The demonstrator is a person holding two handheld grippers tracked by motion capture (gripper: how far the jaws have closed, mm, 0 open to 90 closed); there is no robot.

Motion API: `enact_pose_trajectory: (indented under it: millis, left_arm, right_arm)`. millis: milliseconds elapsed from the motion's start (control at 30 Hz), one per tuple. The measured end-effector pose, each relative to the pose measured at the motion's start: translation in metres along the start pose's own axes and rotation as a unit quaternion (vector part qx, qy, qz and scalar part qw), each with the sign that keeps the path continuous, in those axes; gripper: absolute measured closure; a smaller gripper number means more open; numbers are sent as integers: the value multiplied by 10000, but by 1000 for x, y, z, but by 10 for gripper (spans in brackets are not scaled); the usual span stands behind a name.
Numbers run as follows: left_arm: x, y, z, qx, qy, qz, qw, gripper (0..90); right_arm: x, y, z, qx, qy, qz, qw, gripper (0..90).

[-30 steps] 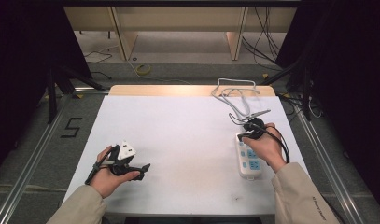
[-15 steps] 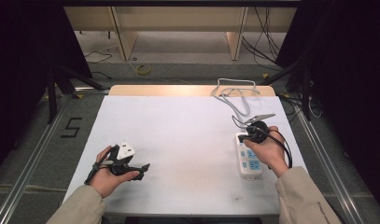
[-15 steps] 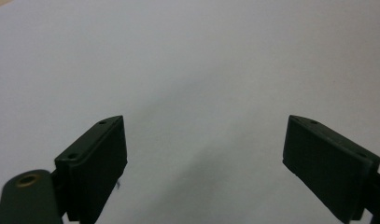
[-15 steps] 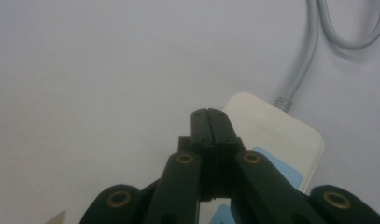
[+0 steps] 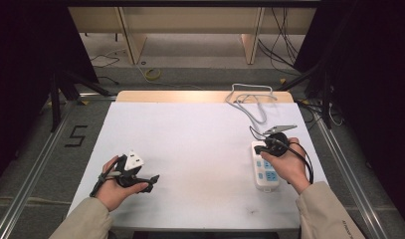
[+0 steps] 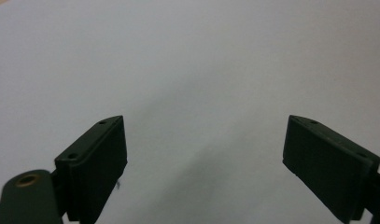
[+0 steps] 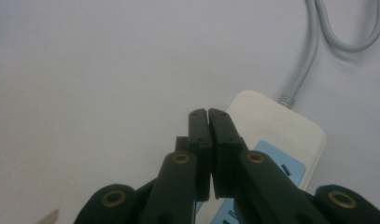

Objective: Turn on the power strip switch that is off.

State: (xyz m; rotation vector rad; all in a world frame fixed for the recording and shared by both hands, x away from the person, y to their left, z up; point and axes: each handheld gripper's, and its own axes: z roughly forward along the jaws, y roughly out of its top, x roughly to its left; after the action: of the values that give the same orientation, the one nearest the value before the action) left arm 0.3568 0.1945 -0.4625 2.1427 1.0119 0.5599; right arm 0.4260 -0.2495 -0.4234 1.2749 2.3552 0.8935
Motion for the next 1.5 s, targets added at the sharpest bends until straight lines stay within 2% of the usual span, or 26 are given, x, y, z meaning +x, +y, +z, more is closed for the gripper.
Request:
enact_pose_trajectory:
  millis: [433, 833, 1033, 1500]
  left_arm:
    - [0, 0, 0, 12, 0, 2, 10000, 132]
    - [0, 0, -1, 21, 3, 11, 10000, 132]
    - [0, 0, -1, 20, -4, 23, 10000, 132]
    - [-2, -1, -3, 8, -20, 17, 10000, 133]
  right_arm:
    - [4, -6, -6, -104, 89, -8, 9999, 867]
    - [9, -13, -13, -179, 220, -5, 9996, 810]
    - [11, -18, -17, -324, 327, 94, 9989, 731]
    - [16, -35, -27, -560, 408, 80, 9976, 576]
